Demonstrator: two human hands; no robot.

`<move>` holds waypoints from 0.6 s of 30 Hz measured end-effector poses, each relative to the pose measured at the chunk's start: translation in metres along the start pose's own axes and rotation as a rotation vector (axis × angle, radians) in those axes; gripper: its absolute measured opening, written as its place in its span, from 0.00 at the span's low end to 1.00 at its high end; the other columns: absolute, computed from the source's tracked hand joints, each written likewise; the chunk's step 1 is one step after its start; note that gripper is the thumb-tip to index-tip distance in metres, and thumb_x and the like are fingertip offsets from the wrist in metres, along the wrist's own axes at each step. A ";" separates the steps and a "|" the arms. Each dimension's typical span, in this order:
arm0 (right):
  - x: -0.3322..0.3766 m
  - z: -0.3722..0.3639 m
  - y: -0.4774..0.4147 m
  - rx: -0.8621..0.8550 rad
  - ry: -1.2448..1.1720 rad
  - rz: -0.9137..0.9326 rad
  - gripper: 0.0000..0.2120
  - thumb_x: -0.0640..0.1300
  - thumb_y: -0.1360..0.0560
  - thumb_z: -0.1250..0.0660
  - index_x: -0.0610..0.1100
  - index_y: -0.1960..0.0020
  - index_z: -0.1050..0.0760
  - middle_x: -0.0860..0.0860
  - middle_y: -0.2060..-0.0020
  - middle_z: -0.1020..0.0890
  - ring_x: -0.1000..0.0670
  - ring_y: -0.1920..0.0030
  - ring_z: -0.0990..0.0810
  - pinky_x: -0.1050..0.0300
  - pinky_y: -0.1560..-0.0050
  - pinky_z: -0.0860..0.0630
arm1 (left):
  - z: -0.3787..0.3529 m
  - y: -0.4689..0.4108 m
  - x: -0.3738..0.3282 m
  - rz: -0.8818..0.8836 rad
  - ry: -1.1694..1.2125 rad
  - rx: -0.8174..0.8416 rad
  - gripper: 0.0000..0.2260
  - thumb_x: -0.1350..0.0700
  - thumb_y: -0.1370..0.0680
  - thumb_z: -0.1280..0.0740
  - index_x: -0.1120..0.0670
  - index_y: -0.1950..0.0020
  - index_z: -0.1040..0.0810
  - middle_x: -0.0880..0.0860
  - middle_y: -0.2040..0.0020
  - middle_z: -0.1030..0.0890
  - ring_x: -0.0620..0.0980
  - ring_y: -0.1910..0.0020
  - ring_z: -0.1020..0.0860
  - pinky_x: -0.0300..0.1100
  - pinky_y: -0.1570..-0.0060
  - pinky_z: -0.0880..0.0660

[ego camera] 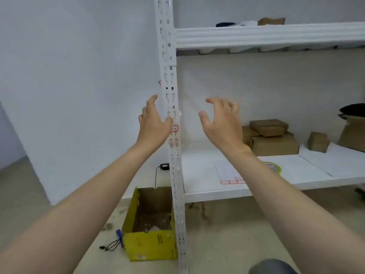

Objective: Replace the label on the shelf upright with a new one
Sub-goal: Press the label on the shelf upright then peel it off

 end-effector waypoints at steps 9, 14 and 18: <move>-0.018 -0.108 -0.010 -0.048 -0.386 -0.134 0.07 0.47 0.19 0.32 0.51 0.41 0.21 0.63 0.53 0.19 0.56 0.63 0.19 0.57 0.59 0.18 | -0.037 -0.056 0.087 -0.012 0.224 0.336 0.32 0.52 0.19 0.30 0.42 0.21 0.45 0.49 0.33 0.23 0.50 0.38 0.19 0.57 0.33 0.23; -0.018 -0.134 -0.008 -0.031 -0.545 -0.185 0.07 0.47 0.21 0.28 0.50 0.43 0.20 0.60 0.54 0.17 0.50 0.62 0.16 0.48 0.60 0.15 | -0.039 -0.061 0.107 -0.051 0.251 0.262 0.24 0.52 0.18 0.31 0.44 0.25 0.35 0.49 0.36 0.19 0.49 0.43 0.15 0.58 0.37 0.20; -0.018 -0.149 -0.005 -0.013 -0.667 -0.225 0.09 0.47 0.23 0.25 0.48 0.45 0.20 0.56 0.53 0.16 0.46 0.61 0.14 0.43 0.62 0.15 | -0.047 -0.064 0.113 -0.089 0.260 0.186 0.21 0.55 0.17 0.33 0.47 0.25 0.34 0.49 0.37 0.18 0.47 0.47 0.14 0.52 0.43 0.16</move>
Point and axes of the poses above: each hand's wrist, its own y-axis away from the middle knuckle, its own z-axis out of the back of the hand, x = y × z, the point moved 3 cm from there along -y, towards the middle knuckle
